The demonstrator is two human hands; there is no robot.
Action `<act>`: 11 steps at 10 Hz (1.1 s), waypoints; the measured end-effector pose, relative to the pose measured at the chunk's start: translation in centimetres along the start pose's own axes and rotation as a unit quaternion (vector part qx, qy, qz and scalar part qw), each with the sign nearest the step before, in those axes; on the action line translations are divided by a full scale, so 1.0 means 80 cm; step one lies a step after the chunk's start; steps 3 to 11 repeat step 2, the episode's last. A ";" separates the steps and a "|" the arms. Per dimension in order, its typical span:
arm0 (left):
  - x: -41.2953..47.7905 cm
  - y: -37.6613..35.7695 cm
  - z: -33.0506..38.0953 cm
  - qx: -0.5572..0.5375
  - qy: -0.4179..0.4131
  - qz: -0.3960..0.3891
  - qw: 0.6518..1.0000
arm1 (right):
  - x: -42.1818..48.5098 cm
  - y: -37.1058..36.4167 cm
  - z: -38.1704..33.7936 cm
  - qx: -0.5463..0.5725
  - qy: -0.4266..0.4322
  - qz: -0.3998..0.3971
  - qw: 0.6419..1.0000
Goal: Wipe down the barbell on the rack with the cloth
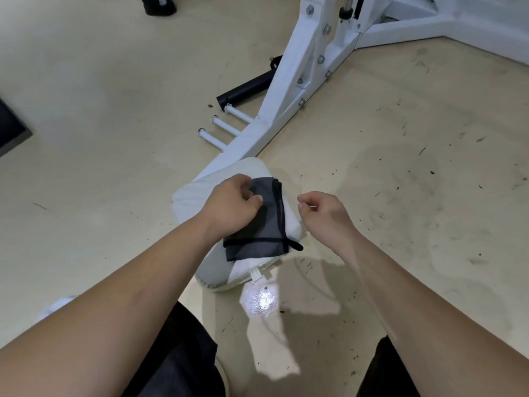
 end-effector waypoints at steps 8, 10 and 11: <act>0.013 -0.003 0.064 0.036 -0.123 0.040 0.991 | -0.019 0.051 -0.082 0.031 0.077 0.014 0.996; 0.013 -0.003 0.064 0.036 -0.123 0.040 0.991 | -0.019 0.051 -0.082 0.031 0.077 0.014 0.996; 0.013 -0.003 0.064 0.036 -0.123 0.040 0.991 | -0.019 0.051 -0.082 0.031 0.077 0.014 0.996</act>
Point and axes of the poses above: each hand's wrist, its own x-axis towards the middle knuckle, its own y-axis out of the back of the hand, z = x × y, the point moved 9 cm from there along x, towards the middle knuckle, and after that the axes turned 11 degrees about -y, right-handed, at the moved point
